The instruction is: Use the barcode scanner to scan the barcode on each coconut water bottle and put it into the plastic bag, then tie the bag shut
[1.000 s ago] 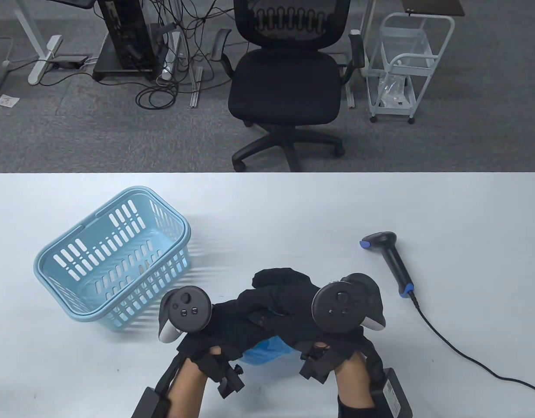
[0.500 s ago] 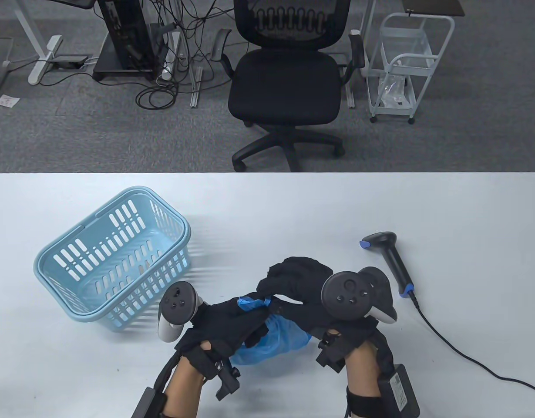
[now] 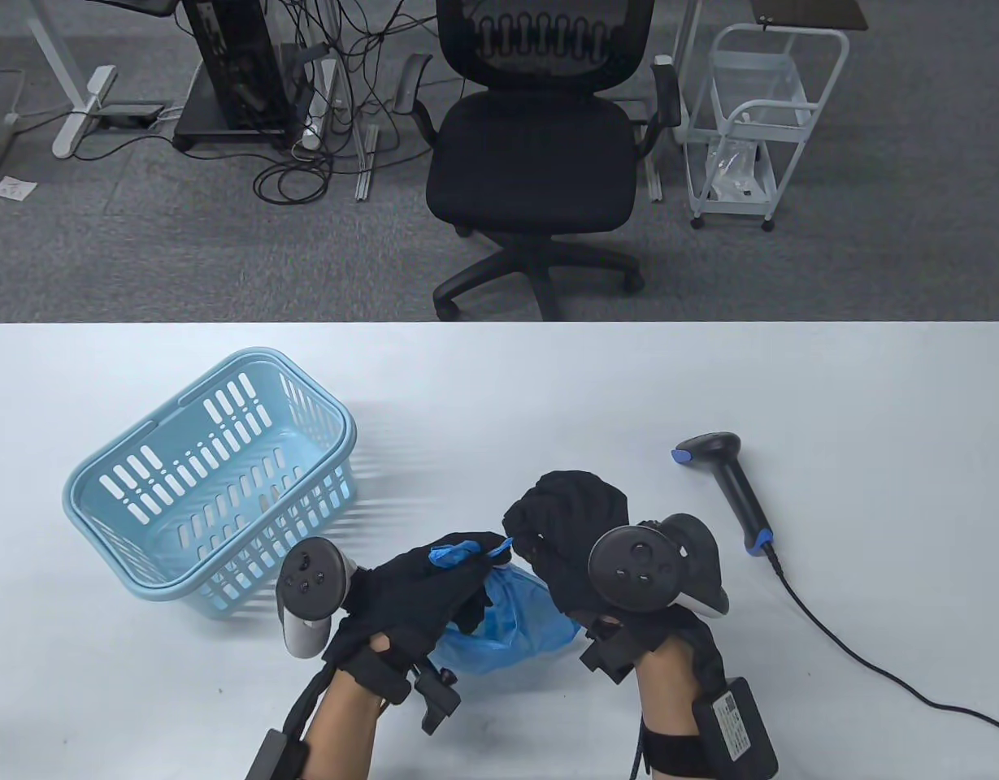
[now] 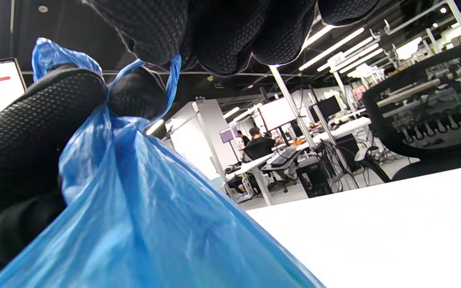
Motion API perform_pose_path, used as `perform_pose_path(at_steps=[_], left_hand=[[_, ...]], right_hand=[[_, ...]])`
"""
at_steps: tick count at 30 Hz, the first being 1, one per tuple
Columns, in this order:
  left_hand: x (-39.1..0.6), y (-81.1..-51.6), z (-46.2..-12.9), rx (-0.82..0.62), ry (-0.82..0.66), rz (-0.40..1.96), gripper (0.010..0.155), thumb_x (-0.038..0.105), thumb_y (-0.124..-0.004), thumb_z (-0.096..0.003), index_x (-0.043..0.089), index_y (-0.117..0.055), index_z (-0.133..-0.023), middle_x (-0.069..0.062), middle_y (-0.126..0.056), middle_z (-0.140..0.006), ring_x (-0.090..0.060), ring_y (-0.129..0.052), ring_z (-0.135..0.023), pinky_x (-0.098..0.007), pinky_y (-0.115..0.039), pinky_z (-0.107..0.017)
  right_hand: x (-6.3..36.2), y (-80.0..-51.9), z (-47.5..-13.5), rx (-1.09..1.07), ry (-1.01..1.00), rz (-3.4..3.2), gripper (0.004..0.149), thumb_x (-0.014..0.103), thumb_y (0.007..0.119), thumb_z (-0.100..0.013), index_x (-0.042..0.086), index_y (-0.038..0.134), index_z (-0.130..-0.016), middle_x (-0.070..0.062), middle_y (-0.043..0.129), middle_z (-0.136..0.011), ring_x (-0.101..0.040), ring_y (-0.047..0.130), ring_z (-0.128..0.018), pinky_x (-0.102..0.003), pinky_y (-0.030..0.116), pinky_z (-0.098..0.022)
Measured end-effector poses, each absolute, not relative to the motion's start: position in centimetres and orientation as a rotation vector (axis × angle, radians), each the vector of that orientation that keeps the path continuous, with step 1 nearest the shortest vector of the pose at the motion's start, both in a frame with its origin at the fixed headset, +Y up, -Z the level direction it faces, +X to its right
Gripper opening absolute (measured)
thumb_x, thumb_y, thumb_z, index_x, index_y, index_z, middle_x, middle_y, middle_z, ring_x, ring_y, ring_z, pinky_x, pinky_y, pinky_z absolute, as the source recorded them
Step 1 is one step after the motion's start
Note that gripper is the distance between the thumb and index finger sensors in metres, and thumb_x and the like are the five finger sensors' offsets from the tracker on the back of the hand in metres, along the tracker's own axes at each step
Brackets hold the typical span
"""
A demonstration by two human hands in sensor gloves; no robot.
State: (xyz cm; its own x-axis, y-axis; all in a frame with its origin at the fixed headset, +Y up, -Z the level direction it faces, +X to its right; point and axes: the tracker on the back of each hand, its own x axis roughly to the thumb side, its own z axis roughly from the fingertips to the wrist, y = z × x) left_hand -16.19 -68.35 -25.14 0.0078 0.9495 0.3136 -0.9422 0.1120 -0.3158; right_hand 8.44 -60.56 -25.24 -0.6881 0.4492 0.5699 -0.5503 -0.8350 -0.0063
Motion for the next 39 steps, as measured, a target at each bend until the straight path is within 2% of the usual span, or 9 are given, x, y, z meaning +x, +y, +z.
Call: perform_pose_path(at_steps=[6, 12, 18, 25, 27, 31, 34, 37, 39], left_hand=[[-16.3, -69.1, -25.5, -0.098, -0.445, 1.616, 0.039, 0.036, -0.085, -0.0652, 0.02, -0.088, -0.101, 0.003, -0.109, -0.071, -0.01, -0.115, -0.037, -0.044, -0.096, -0.035], [-16.6, -67.7, -25.2, -0.074, -0.533, 1.444, 0.04, 0.039, -0.081, -0.0668, 0.022, -0.085, -0.102, 0.015, -0.105, -0.054, -0.004, -0.107, -0.026, -0.041, -0.094, -0.034], [-16.6, -68.4, -25.2, -0.112, -0.474, 1.568, 0.039, 0.037, -0.085, -0.065, 0.024, -0.087, -0.102, 0.0, -0.104, -0.088, -0.012, -0.115, -0.051, -0.046, -0.095, -0.045], [-17.1, -67.9, -25.3, -0.077, -0.485, 1.481, 0.035, 0.028, -0.098, -0.0576, 0.031, -0.092, -0.092, 0.002, -0.1, -0.091, -0.01, -0.109, -0.056, -0.046, -0.091, -0.052], [-17.3, -66.9, -25.0, -0.023, -0.521, 1.353, 0.035, 0.028, -0.098, -0.0574, 0.032, -0.091, -0.091, 0.003, -0.1, -0.09, -0.009, -0.108, -0.057, -0.046, -0.09, -0.053], [-16.6, -65.0, -24.2, 0.067, -0.619, 1.087, 0.035, 0.028, -0.097, -0.0578, 0.034, -0.09, -0.091, 0.006, -0.099, -0.092, -0.009, -0.107, -0.059, -0.046, -0.089, -0.055], [-16.1, -63.7, -23.4, 0.139, -0.655, 0.886, 0.035, 0.028, -0.097, -0.058, 0.035, -0.09, -0.091, 0.007, -0.098, -0.093, -0.01, -0.106, -0.061, -0.046, -0.088, -0.058], [-16.1, -63.2, -22.9, 0.18, -0.643, 0.78, 0.035, 0.026, -0.097, -0.0579, 0.034, -0.09, -0.091, 0.006, -0.098, -0.093, -0.011, -0.106, -0.063, -0.048, -0.087, -0.059], [-16.2, -63.0, -22.6, 0.252, -0.619, 0.667, 0.035, 0.025, -0.097, -0.058, 0.035, -0.09, -0.091, 0.006, -0.097, -0.094, -0.012, -0.106, -0.064, -0.049, -0.086, -0.06]], right_hand=[[7.5, -59.6, -22.7, 0.696, -0.306, 2.385, 0.041, 0.033, 0.071, -0.056, 0.012, 0.073, -0.091, -0.012, 0.075, -0.093, -0.042, 0.066, -0.096, -0.068, 0.05, -0.072], [6.8, -60.1, -20.0, 0.624, -0.353, 2.395, 0.042, 0.033, 0.072, -0.056, 0.011, 0.074, -0.091, -0.012, 0.076, -0.092, -0.042, 0.068, -0.094, -0.068, 0.052, -0.07], [5.5, -62.0, -19.1, 0.648, -0.39, 2.505, 0.041, 0.034, 0.077, -0.054, 0.012, 0.079, -0.089, -0.011, 0.08, -0.089, -0.041, 0.072, -0.092, -0.067, 0.054, -0.069], [6.9, -63.5, -20.4, 0.608, -0.397, 2.423, 0.037, 0.042, 0.089, -0.048, 0.027, 0.086, -0.081, 0.0, 0.087, -0.082, -0.031, 0.079, -0.09, -0.061, 0.059, -0.07], [7.9, -64.5, -21.3, 0.508, -0.354, 2.328, 0.044, 0.044, 0.09, -0.047, 0.024, 0.082, -0.086, -0.002, 0.083, -0.086, -0.034, 0.075, -0.093, -0.062, 0.056, -0.071], [7.7, -67.0, -23.5, 0.562, 0.0, 2.216, 0.082, 0.045, 0.086, -0.051, 0.017, 0.04, -0.113, -0.018, 0.043, -0.118, -0.051, 0.041, -0.105, -0.073, 0.037, -0.071], [7.0, -68.1, -24.6, 0.56, 0.082, 2.113, 0.069, 0.039, 0.084, -0.053, 0.018, 0.052, -0.11, -0.012, 0.065, -0.112, -0.05, 0.045, -0.106, -0.074, 0.037, -0.069], [7.0, -68.1, -24.7, 0.461, -0.002, 2.139, 0.039, 0.034, 0.081, -0.054, 0.022, 0.08, -0.09, -0.002, 0.092, -0.086, -0.04, 0.073, -0.099, -0.068, 0.049, -0.07], [7.1, -68.1, -24.7, 0.485, 0.024, 2.173, 0.038, 0.035, 0.08, -0.054, 0.021, 0.079, -0.09, -0.002, 0.093, -0.084, -0.038, 0.075, -0.097, -0.067, 0.05, -0.07]])
